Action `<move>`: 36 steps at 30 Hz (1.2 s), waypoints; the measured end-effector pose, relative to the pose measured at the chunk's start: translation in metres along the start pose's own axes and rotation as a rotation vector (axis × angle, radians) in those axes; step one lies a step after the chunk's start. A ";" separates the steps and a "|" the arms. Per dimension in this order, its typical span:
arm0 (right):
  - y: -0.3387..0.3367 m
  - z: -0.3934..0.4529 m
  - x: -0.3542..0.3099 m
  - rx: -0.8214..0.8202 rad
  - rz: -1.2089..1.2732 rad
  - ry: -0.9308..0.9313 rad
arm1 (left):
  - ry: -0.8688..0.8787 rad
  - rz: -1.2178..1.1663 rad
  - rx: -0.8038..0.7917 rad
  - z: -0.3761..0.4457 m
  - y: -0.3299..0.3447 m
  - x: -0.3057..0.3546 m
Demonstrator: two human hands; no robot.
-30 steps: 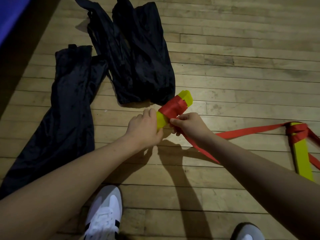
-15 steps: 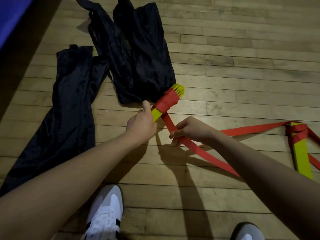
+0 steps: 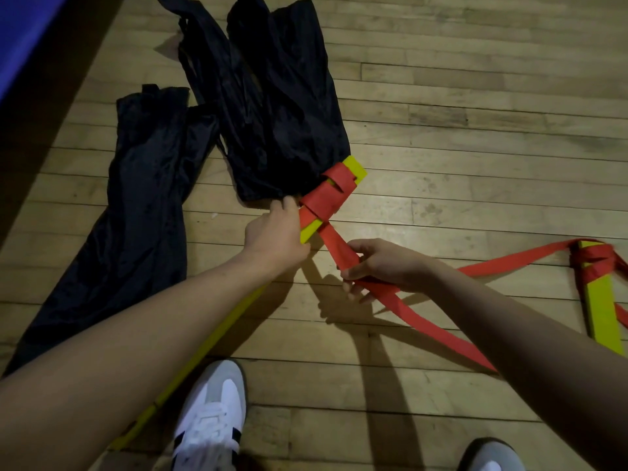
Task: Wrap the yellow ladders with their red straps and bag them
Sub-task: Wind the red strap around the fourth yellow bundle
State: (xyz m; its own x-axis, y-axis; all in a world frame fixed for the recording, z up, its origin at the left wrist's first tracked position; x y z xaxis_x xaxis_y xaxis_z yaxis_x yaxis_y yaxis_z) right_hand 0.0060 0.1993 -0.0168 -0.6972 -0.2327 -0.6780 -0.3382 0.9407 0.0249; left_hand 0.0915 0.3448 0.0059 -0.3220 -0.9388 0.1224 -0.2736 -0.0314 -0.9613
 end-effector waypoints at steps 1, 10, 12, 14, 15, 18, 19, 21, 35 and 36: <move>-0.001 0.001 0.000 0.009 0.006 -0.007 | -0.002 0.011 0.011 0.001 0.000 0.000; 0.007 0.004 -0.014 0.209 0.103 -0.191 | 0.067 0.064 -0.146 -0.004 0.018 0.013; 0.005 0.004 -0.015 0.246 0.093 -0.211 | 0.080 0.015 -0.103 -0.008 0.016 0.014; 0.004 0.002 -0.015 0.261 0.102 -0.217 | 0.078 -0.096 -0.080 -0.012 0.016 0.011; 0.005 0.002 -0.016 0.261 0.115 -0.219 | 0.073 -0.172 -0.083 -0.013 0.017 0.009; 0.005 0.000 -0.019 0.256 0.082 -0.223 | 0.055 -0.331 -0.105 -0.017 0.016 0.007; 0.005 0.000 -0.020 0.260 0.043 -0.230 | 0.065 -0.312 -0.106 -0.017 0.015 0.009; 0.005 -0.002 -0.023 0.277 -0.014 -0.236 | 0.099 -0.235 -0.091 -0.015 0.013 0.012; 0.000 0.003 -0.021 0.212 0.027 -0.166 | 0.210 -0.046 -0.094 0.007 0.009 0.010; -0.001 0.004 -0.019 0.206 0.036 -0.160 | 0.201 -0.070 -0.129 0.007 0.012 0.011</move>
State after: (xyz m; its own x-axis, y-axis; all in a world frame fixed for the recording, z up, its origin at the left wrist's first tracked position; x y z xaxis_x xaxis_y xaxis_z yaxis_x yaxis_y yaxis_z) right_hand 0.0219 0.2039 -0.0069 -0.5921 -0.1720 -0.7873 -0.1682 0.9818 -0.0880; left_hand 0.0910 0.3320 -0.0058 -0.4686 -0.8481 0.2471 -0.4110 -0.0383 -0.9108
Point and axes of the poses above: each hand's wrist, its own z-axis towards the middle knuckle, its own y-axis out of the palm, x = y × z, the point moved 5 cm from there along z, towards the middle knuckle, and after that the axes turned 2 degrees about z, right-handed, at the moved point
